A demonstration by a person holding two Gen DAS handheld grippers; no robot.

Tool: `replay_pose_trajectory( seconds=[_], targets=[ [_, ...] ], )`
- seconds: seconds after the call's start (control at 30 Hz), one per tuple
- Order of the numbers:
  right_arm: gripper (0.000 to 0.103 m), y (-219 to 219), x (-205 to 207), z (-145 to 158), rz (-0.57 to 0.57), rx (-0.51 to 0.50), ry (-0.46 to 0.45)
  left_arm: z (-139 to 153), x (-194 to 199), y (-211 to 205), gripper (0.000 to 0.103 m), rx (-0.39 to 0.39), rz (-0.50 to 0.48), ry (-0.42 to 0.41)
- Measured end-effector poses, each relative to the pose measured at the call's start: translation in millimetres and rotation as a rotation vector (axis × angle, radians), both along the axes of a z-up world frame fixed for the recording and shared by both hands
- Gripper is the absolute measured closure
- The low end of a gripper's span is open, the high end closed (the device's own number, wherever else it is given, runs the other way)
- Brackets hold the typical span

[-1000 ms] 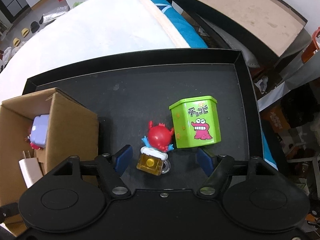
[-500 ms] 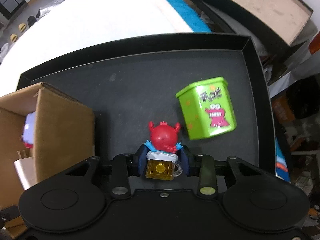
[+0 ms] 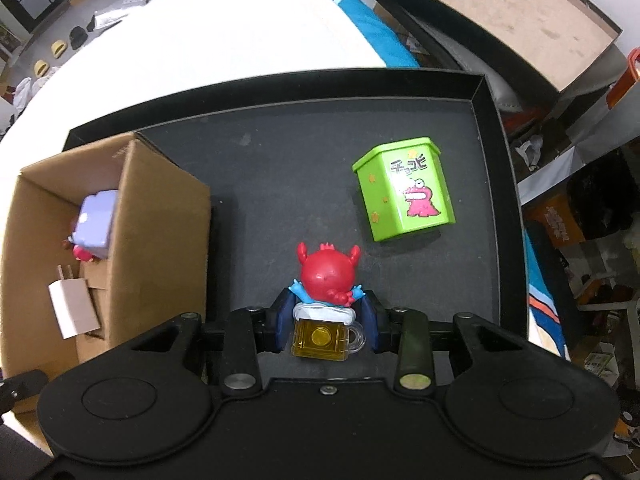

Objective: Organize rigid objects
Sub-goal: 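Lift and carry the red figure with the right gripper over the box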

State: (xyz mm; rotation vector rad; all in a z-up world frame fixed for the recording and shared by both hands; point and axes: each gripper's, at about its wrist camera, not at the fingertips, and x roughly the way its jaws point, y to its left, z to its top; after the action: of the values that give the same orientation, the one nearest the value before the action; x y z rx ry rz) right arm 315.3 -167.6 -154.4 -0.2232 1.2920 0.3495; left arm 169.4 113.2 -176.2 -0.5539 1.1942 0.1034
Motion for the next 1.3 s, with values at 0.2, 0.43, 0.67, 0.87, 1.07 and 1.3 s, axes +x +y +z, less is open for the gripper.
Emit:
replay_pose_trajectory(
  seconds=[0.2, 0.43, 0.67, 0.87, 1.07, 1.3],
  targets=[
    [0.068, -2, -8, 16, 0.016, 0.010, -0.026, 3, -2, 1, 0.082, -0.001, -0.003, -0.007],
    [0.068, -4, -15, 34, 0.035, 0.021, -0.048, 4, -3, 1, 0.082, 0.001, -0.007, -0.010],
    [0.068, 2, -24, 56, 0.072, 0.018, -0.081, 5, -5, 1, 0.082, -0.001, -0.006, -0.017],
    [0.068, 14, -31, 72, 0.106, 0.035, -0.106, 7, -6, 0, 0.082, 0.005, -0.011, -0.027],
    [0.068, 31, -36, 81, 0.147, 0.039, -0.119, 9, -9, 1, 0.083, 0.001, -0.009, -0.042],
    [0.068, 56, -43, 84, 0.196, 0.031, -0.124, 9, -10, 3, 0.083, -0.009, -0.008, -0.051]
  ],
)
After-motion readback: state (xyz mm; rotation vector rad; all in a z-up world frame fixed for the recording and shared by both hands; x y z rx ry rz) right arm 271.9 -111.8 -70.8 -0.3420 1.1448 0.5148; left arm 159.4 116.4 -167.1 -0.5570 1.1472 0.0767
